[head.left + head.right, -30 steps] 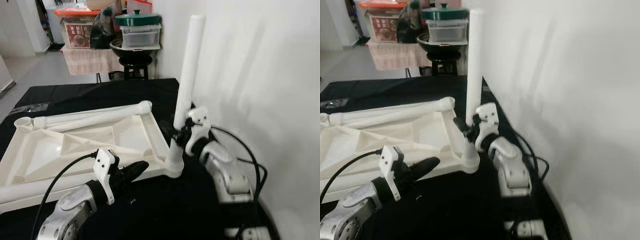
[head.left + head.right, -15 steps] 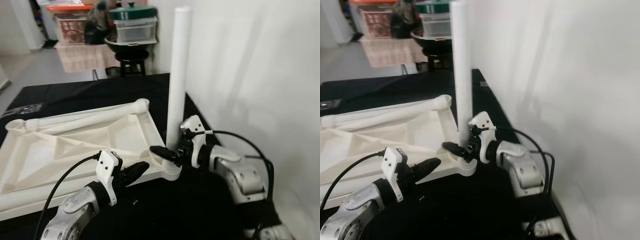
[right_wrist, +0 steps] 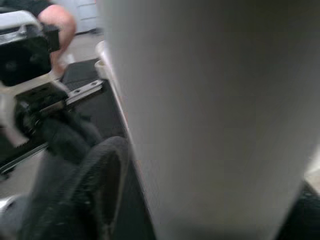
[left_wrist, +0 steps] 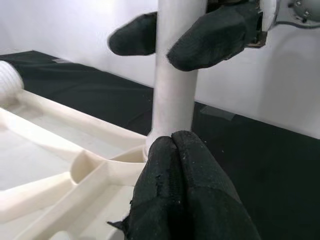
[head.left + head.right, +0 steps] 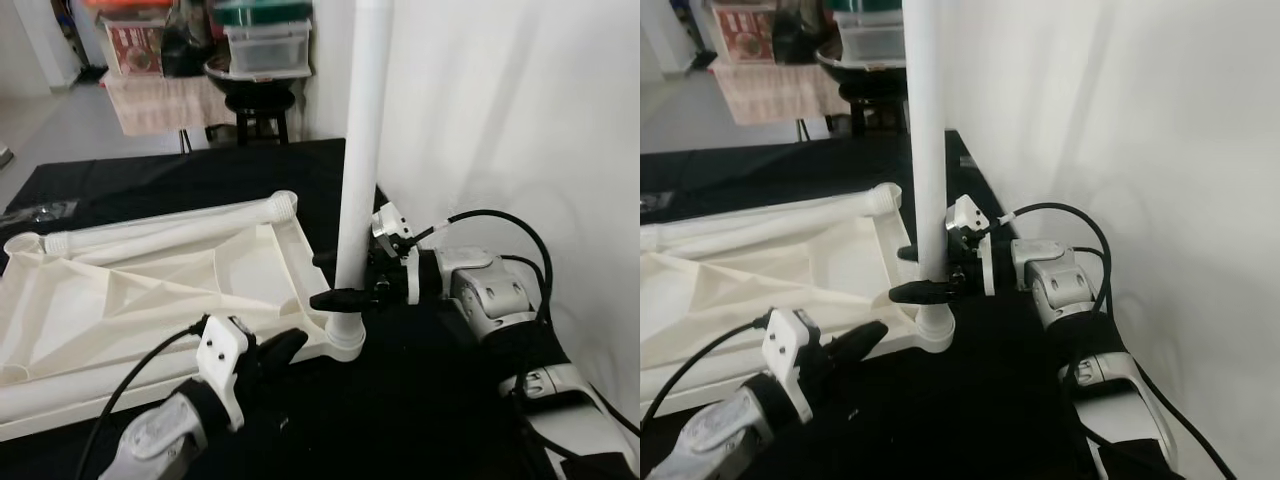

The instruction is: Building children table

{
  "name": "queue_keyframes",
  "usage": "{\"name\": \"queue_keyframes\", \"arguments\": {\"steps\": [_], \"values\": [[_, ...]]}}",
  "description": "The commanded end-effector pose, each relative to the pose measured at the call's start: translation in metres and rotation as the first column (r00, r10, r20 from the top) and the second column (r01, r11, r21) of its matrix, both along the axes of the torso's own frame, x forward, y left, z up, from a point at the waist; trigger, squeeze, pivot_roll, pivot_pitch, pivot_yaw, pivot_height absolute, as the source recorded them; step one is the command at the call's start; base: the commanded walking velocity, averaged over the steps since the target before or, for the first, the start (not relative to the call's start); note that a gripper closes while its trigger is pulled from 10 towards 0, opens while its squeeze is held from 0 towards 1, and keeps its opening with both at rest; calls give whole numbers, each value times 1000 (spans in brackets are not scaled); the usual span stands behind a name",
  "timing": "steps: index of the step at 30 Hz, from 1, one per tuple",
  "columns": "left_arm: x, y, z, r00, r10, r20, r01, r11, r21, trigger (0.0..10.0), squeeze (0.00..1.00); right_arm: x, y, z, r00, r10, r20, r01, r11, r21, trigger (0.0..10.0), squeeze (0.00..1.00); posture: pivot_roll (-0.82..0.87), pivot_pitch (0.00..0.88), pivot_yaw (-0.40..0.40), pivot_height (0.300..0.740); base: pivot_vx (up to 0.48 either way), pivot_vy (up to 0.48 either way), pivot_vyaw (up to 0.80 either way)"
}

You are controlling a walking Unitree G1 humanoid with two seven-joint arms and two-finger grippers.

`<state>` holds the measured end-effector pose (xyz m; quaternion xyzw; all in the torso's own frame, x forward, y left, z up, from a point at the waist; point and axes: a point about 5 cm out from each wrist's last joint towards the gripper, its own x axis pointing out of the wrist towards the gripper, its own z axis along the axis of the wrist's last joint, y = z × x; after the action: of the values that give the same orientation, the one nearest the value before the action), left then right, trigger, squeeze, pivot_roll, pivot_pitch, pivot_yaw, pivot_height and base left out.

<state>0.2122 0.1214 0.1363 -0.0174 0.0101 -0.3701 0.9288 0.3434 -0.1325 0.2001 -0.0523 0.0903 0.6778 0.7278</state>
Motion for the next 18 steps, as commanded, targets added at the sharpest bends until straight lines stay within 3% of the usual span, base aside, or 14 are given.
{"name": "queue_keyframes", "arguments": {"steps": [1,8,9,12,13,14,15,16,17,18], "values": [[-1,0,3,1000,4,23,-4,1000,5,10000,0,0,4,0,999,44,-16,-44,999,9,0,0,-41,0,-39,740,0,0,0],[-3,2,10,988,32,153,-43,996,73,10000,0,0,-12,-3,999,41,-9,-41,999,-3,0,0,-50,0,-32,740,0,0,0],[-4,3,10,989,49,141,-58,997,55,10000,0,-1,-19,-5,1000,1,12,-1,1000,-29,0,0,-56,0,-28,740,0,0,0],[-4,3,10,989,49,141,-58,997,55,10000,0,-1,-19,-5,1000,1,12,-1,1000,-29,0,0,-56,0,-28,740,0,0,0],[-5,4,10,990,62,128,-68,997,39,10000,0,0,-24,-8,996,-81,42,83,995,-50,0,0,-59,0,-30,740,0,0,0],[-5,4,10,990,62,128,-68,997,39,10000,0,0,-24,-8,996,-81,42,83,995,-50,0,0,-59,0,-30,740,0,0,0],[-5,5,9,990,84,117,-86,996,14,10000,0,4,-15,-17,924,-373,85,375,927,-4,0,0,-58,0,-38,740,0,0,0],[-5,6,9,989,98,110,-98,995,-2,10000,0,6,-13,-23,811,-577,95,577,816,33,0,0,-58,0,-38,740,0,0,0],[-4,8,9,989,105,107,-104,994,-11,10000,0,0,-5,-31,623,-782,4,778,621,95,0,0,-77,0,-21,740,0,0,0],[-4,8,9,989,105,107,-104,994,-11,10000,0,0,-5,-31,623,-782,4,778,621,95,0,0,-77,0,-21,740,0,0,0]]}}
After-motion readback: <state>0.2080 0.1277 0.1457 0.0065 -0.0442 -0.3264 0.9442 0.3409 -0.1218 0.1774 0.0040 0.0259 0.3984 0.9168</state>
